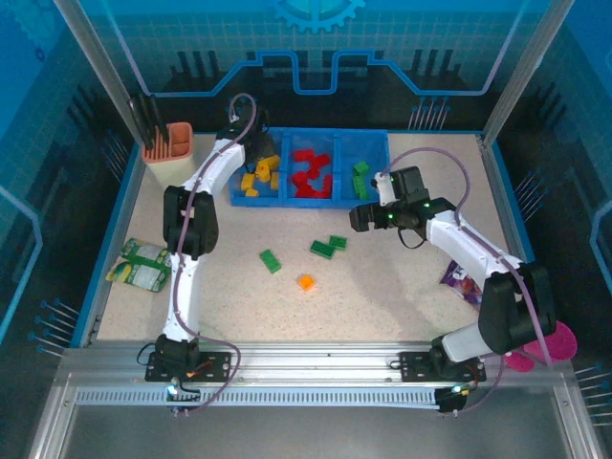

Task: Sort the legos into containers by color
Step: Place the lego in the container, then pick up the lego from the middle-left of the table.

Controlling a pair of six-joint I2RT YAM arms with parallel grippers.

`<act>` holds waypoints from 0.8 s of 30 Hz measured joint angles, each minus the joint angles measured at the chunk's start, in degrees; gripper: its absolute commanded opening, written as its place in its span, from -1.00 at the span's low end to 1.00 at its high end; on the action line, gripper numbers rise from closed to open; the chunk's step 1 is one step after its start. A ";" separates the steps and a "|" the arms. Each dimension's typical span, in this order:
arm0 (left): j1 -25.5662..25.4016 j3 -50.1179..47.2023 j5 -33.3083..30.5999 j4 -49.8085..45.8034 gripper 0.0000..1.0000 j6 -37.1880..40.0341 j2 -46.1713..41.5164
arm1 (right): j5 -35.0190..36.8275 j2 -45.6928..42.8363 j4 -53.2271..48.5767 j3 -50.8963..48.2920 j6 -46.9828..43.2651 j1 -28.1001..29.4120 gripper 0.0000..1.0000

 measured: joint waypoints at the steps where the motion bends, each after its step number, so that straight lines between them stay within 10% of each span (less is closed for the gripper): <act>1: 0.00 0.00 0.02 -0.35 0.27 0.00 -0.02 | 0.07 -0.48 -0.17 -0.02 0.00 0.17 1.00; 11: -2.25 -22.29 1.79 -0.55 0.29 -0.02 -20.06 | 0.04 -8.68 1.01 -3.69 0.02 0.76 1.00; 24: -20.83 -64.39 2.51 -4.79 0.34 -14.43 -55.45 | -1.11 -13.40 1.90 -7.43 0.04 0.79 1.00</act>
